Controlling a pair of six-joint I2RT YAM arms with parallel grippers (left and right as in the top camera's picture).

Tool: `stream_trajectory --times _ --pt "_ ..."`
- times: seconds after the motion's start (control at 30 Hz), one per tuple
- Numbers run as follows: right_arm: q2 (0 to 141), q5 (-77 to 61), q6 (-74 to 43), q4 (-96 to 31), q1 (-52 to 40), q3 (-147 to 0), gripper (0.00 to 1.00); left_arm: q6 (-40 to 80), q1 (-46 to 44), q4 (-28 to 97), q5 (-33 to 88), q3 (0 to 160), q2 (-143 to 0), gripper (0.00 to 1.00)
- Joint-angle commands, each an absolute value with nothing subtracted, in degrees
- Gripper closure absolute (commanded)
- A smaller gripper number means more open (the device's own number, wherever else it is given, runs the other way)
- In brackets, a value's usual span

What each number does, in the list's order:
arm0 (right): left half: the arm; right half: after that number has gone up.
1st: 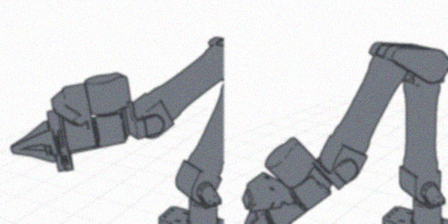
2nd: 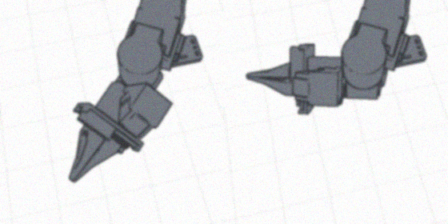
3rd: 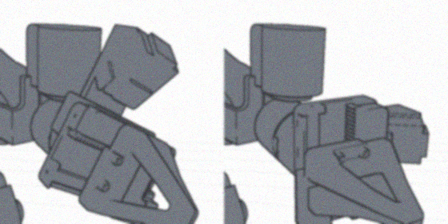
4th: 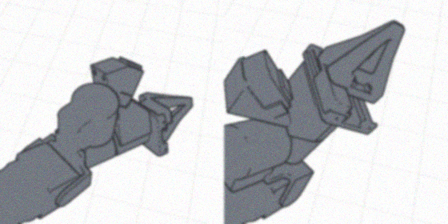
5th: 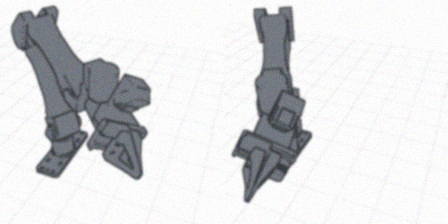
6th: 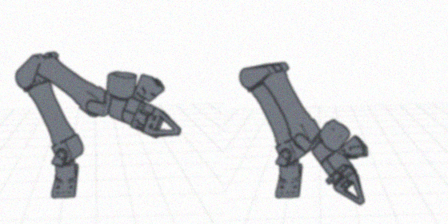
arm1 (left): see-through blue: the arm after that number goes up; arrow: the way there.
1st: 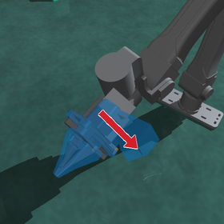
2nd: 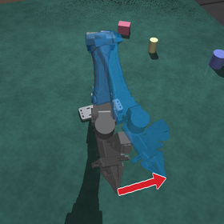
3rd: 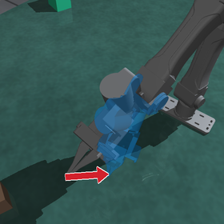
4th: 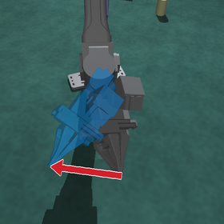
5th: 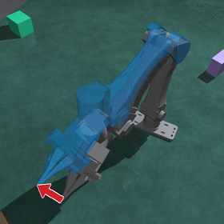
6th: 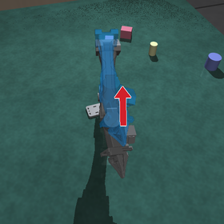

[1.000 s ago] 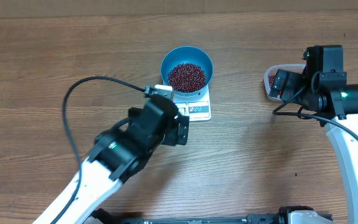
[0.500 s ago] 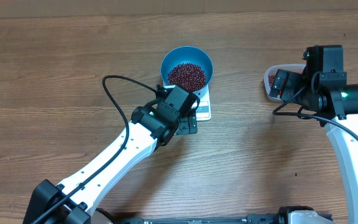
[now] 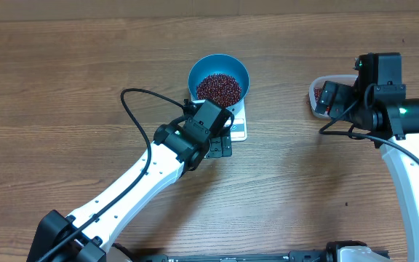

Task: Scoop item into bowl and weigh 150g on scale
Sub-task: 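Hold the left gripper over the scale reading 150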

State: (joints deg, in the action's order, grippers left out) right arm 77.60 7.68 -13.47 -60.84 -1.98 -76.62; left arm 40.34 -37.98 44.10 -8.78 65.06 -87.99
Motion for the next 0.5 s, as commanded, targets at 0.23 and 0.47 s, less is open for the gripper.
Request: stream_trajectory --times 0.23,0.47 --pt "76.62 7.42 -13.52 -60.53 -2.2 -76.82 0.0 37.58 -37.8 43.9 -9.91 65.54 -87.42 0.0" --pt "76.62 7.42 -13.52 -60.55 -2.2 -76.82 0.0 36.14 -37.85 43.9 -11.6 65.54 -87.42 0.0"
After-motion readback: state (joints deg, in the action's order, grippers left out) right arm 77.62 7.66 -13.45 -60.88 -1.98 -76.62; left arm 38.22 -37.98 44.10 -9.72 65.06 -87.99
